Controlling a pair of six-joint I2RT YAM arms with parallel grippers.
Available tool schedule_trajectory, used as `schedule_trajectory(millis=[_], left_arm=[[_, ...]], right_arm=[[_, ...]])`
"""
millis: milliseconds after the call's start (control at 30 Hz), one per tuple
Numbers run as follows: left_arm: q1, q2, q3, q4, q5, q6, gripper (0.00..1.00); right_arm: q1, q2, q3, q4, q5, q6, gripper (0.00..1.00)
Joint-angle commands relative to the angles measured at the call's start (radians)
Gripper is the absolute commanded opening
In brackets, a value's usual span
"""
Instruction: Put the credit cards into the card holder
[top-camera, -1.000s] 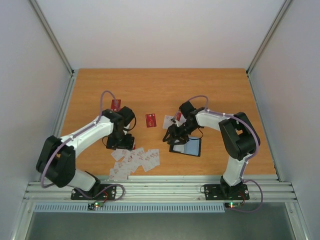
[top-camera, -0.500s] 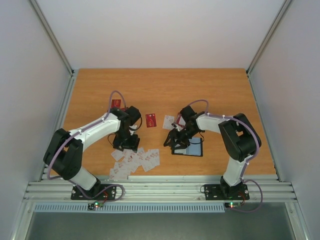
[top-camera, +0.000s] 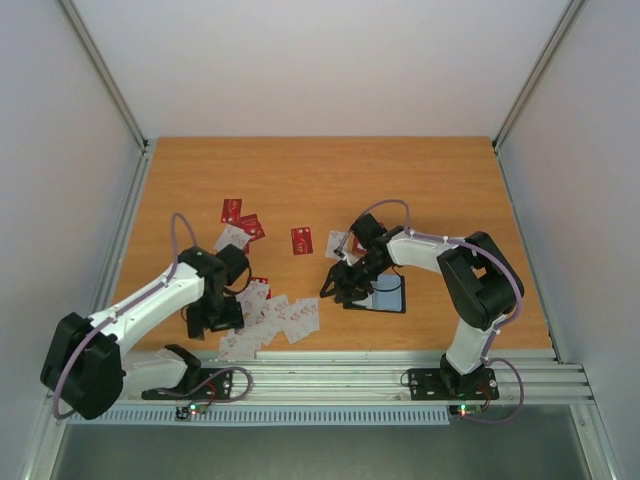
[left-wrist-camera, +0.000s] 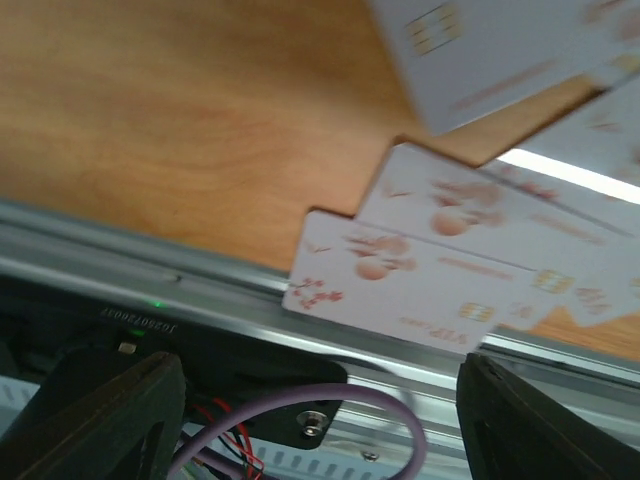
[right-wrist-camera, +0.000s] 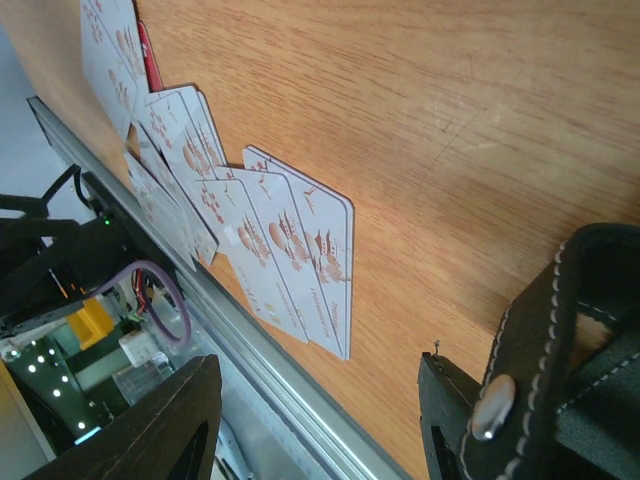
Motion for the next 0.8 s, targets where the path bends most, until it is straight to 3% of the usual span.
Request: schedule_trajectory(millis=[0,300,533,767], left_arm=[[0.024,-0.073,-0.102,-0.015,0.059,-0.108,0.75],[0.039,-0.195,-0.304,0.251,0.228,-0.206,0.77],[0.039,-0.357,-0.361,0.225,0.112,-0.364,0.78],[0.039,-0.364,-0.401,0.239,0.088,-0.407,0.78]], right_arm=[[0.006,-0.021,0.003,0.001,-0.001,-0.014,0.55],[0.007,-0.005,-0.006,0.005,-0.025,-0.014,0.55],[0.007,-0.022,-0.01,-0.004,-0.034,-0.01,0.55],[0.007,-0.027,-0.009,-0.011,-0.037,-0.009,0.55]])
